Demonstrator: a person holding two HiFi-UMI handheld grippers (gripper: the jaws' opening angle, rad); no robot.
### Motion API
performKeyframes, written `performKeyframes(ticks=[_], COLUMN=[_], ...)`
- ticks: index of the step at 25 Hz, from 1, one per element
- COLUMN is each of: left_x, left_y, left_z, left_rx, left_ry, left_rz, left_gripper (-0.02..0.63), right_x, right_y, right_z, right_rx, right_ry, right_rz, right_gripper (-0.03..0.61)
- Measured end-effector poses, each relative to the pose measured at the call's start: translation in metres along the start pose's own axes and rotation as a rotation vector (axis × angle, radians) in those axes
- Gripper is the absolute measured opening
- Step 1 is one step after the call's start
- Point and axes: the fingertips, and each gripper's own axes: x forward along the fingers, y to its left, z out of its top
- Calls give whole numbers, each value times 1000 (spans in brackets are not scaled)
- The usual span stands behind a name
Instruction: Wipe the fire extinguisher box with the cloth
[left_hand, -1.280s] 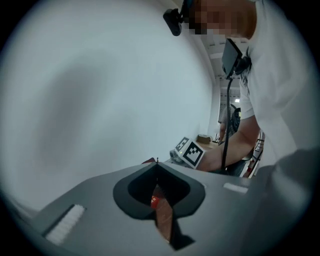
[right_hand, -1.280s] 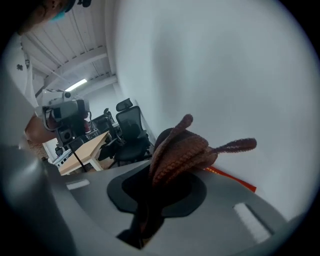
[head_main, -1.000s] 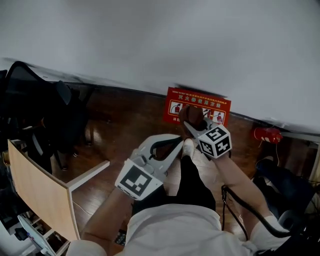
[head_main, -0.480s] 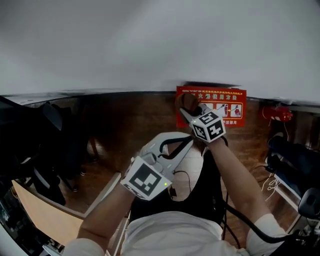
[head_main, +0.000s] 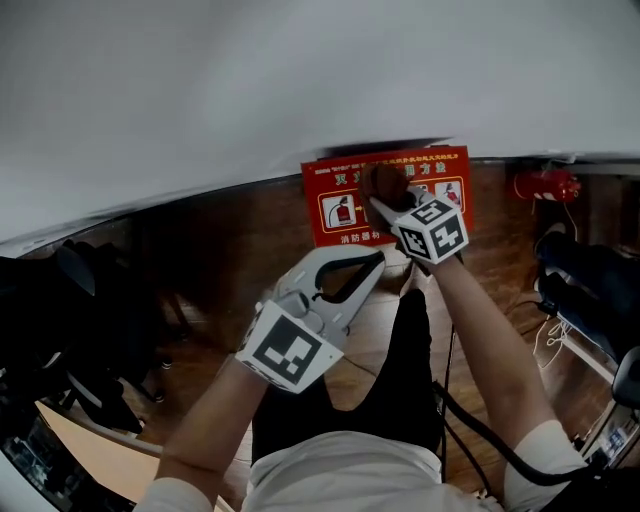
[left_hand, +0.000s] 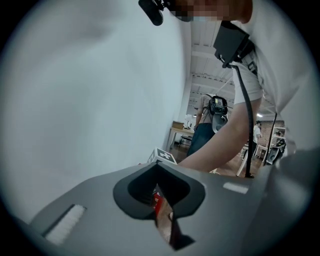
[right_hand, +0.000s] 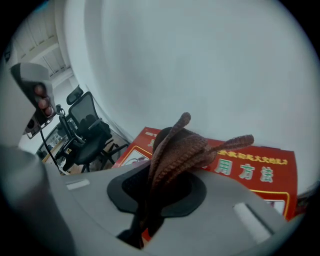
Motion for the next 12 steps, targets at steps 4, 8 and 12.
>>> performKeyframes(ticks=[4, 8, 12], left_x=[35, 73, 107], left_y=[-15, -28, -39], left_z=[11, 23, 35], left_rx=[18, 21, 24], left_ry=[7, 16, 31], left_rz=[-15, -17, -26], left_gripper=[0, 0, 0], right_x=[-39, -73, -101], right_y=[-48, -94, -128], right_z=[-18, -37, -49], right_rx=[38, 60, 73], right_ry=[-6, -5, -4], right_rz=[-26, -34, -24], right_gripper=[52, 52, 52])
